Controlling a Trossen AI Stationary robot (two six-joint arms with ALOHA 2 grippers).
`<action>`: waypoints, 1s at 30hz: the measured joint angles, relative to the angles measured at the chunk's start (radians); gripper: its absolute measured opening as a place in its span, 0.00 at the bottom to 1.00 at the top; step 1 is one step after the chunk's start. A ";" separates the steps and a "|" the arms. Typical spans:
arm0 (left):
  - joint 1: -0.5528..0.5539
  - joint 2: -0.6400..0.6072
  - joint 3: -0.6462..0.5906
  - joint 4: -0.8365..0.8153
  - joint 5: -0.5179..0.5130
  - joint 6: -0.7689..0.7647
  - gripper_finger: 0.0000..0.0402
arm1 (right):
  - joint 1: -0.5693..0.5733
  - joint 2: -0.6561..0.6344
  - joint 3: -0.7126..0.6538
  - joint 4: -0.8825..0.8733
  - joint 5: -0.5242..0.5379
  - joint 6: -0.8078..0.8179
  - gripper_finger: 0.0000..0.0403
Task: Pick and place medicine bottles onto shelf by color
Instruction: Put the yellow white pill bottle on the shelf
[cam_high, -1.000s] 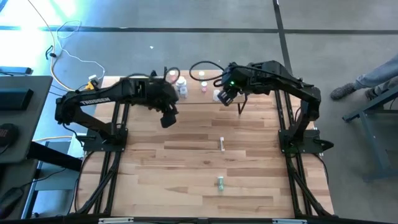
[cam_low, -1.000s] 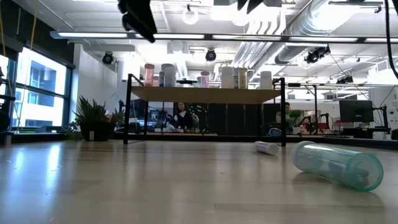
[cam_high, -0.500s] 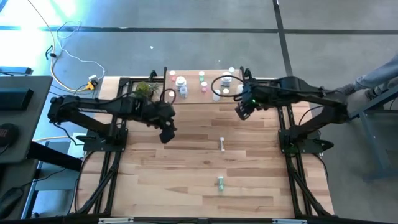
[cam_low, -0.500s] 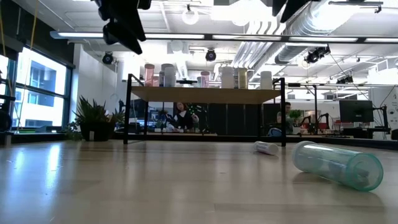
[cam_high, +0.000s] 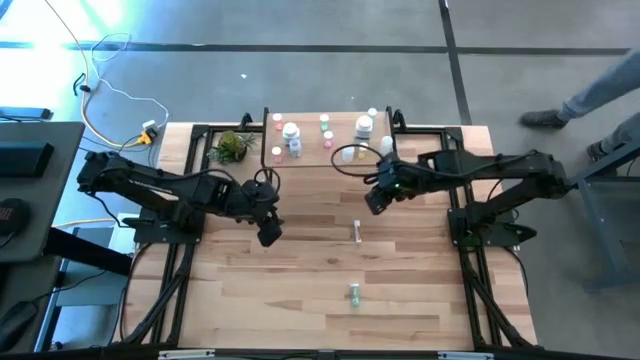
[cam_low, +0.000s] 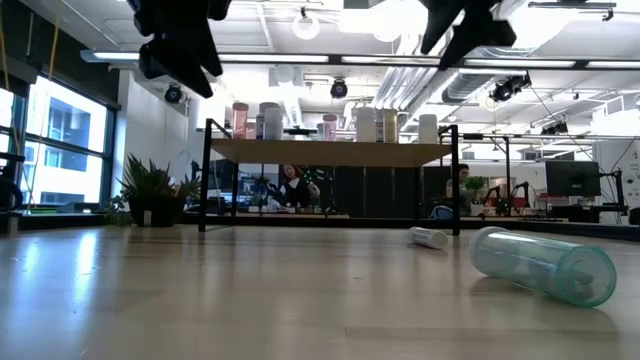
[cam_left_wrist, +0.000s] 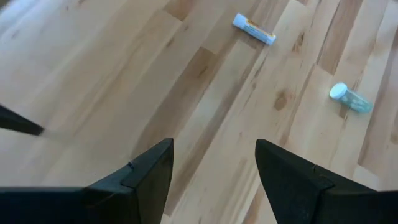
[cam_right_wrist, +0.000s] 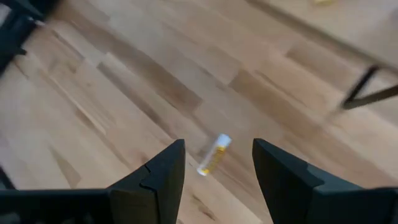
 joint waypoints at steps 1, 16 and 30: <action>-0.009 0.000 -0.005 0.000 0.000 -0.008 0.54 | -0.001 0.000 -0.024 0.037 -0.015 0.009 0.44; -0.097 0.001 -0.023 0.007 -0.089 -0.122 0.54 | -0.001 0.000 -0.341 0.355 -0.058 0.142 0.44; -0.113 0.001 -0.023 0.009 -0.101 -0.129 0.54 | 0.019 0.002 -0.313 0.535 -0.075 0.062 0.44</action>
